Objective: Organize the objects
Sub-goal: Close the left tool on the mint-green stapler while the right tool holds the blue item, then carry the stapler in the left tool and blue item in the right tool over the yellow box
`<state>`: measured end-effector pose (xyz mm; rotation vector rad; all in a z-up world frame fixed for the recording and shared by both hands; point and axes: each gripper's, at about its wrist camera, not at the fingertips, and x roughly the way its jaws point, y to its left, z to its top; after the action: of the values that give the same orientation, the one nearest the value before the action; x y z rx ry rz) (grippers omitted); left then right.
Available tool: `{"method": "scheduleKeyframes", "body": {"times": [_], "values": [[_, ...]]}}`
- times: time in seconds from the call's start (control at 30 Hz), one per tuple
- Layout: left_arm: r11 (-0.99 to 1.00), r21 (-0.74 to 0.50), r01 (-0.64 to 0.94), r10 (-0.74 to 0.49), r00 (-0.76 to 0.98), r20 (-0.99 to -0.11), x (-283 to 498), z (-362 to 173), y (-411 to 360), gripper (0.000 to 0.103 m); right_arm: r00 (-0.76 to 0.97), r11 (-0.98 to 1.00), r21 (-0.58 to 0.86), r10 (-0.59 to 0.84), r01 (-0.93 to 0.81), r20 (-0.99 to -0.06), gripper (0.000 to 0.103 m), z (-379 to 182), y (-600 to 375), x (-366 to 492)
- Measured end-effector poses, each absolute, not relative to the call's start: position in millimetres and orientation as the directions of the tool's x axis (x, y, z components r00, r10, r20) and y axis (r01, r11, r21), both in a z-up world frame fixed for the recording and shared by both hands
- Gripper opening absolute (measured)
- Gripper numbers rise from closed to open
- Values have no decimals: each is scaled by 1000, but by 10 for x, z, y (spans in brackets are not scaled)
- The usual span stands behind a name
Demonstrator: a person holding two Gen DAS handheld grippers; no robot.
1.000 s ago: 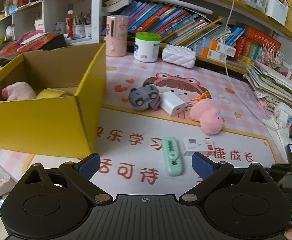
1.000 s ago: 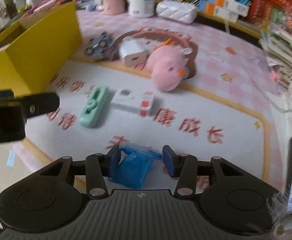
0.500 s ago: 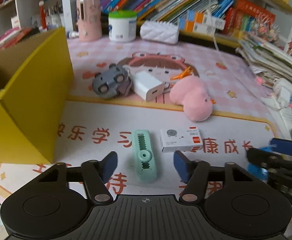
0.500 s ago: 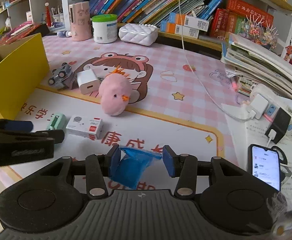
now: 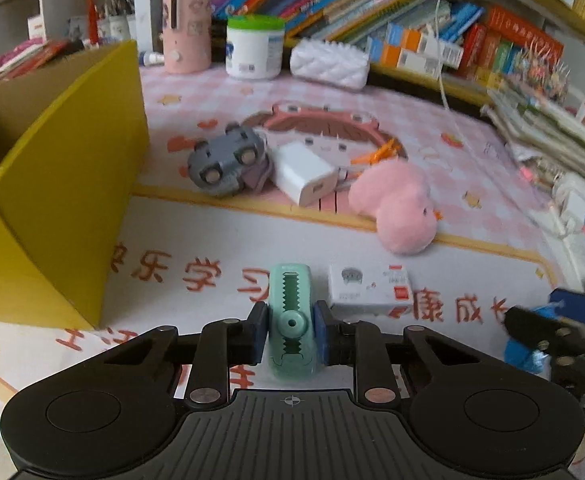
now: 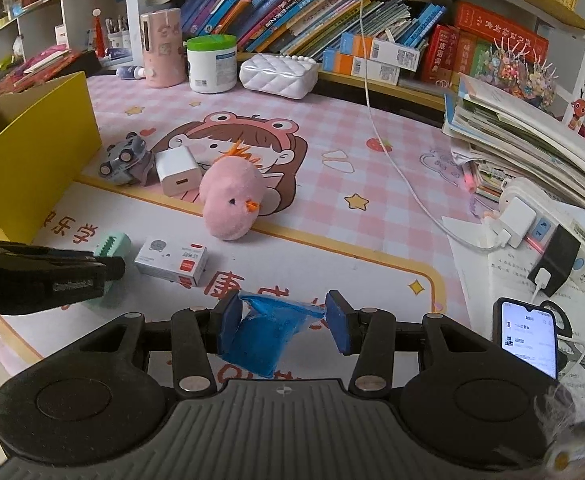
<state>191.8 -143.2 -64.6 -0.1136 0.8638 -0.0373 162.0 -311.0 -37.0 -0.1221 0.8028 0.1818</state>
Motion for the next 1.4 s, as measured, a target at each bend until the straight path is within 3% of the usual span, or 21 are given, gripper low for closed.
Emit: {"method": "scheduleKeyframes", "body": {"times": [0.23, 0.87, 1.4], "values": [[989, -145, -4, -97, 727, -680, 1671, -369, -1249, 23, 680, 965, -42, 150, -258, -718, 43, -322, -2843, 1548], [982, -154, -112, -17, 754, -657, 709, -218, 26, 23, 665, 915, -52, 251, -400, -703, 43, -155, -1515, 889], [989, -127, -73, -22, 784, -620, 37, -111, 812, 23, 694, 919, -34, 271, -392, -667, 43, -112, -629, 262]]}}
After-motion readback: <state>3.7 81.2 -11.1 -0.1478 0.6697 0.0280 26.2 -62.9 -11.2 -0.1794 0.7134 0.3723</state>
